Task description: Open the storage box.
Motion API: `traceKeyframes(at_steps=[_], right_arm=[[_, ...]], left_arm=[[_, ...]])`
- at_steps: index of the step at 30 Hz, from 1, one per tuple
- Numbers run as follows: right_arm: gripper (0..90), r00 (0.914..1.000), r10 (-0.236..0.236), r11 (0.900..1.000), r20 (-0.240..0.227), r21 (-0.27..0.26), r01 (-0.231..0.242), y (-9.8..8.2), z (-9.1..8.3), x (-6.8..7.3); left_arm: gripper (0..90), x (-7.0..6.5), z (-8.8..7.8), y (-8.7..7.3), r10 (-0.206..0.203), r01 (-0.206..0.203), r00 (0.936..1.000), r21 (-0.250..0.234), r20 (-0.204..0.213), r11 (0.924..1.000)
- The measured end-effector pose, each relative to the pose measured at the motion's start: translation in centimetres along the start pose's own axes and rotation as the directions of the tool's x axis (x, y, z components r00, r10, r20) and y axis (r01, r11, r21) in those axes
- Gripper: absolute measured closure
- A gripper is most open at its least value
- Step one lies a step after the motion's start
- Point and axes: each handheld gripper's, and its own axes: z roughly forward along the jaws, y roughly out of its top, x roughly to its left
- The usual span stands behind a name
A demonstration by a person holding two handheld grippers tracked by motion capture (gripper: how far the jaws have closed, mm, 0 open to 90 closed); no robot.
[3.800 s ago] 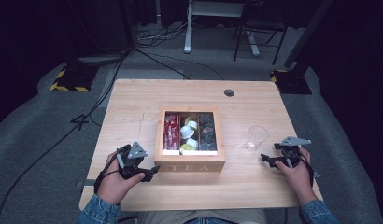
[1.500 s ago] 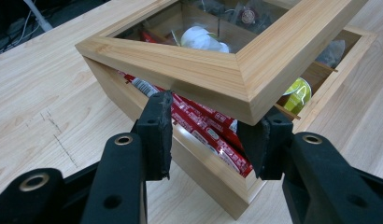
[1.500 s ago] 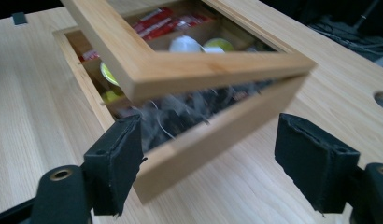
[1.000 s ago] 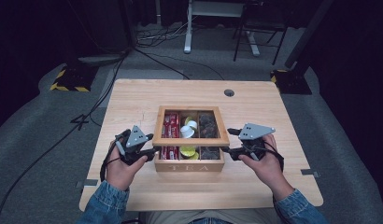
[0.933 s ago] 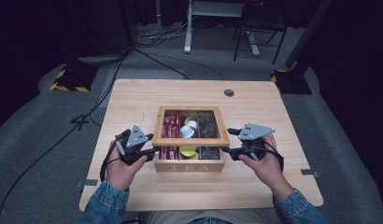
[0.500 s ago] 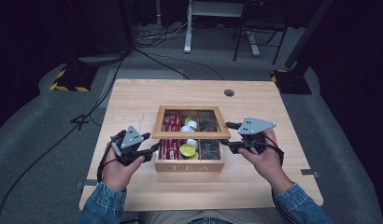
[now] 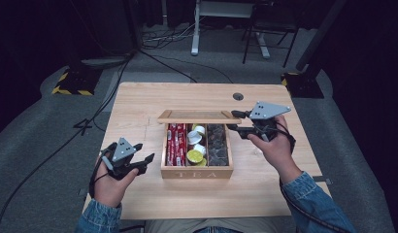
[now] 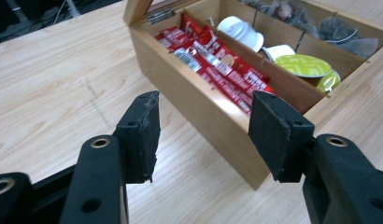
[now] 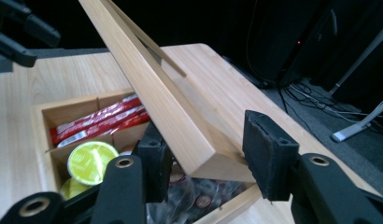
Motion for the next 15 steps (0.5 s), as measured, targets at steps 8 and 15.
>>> traceKeyframes(at_steps=[8, 15], right_arm=[[59.1, 0.9998, -0.001, 1.0, 0.019, -0.021, 0.002, 1.6, 1.2, -2.1], [59.7, 0.9985, 0.031, 0.999, 0.044, -0.046, -0.029, 2.4, 1.9, -3.7]], left_arm=[[43.9, 0.6, -1.3, -1.6, -0.031, 0.032, 0.9988, 0.021, -0.038, 0.9993], [43.8, 0.7, -1.9, -2.3, -0.039, 0.041, 0.9984, 0.035, -0.041, 0.9986]])
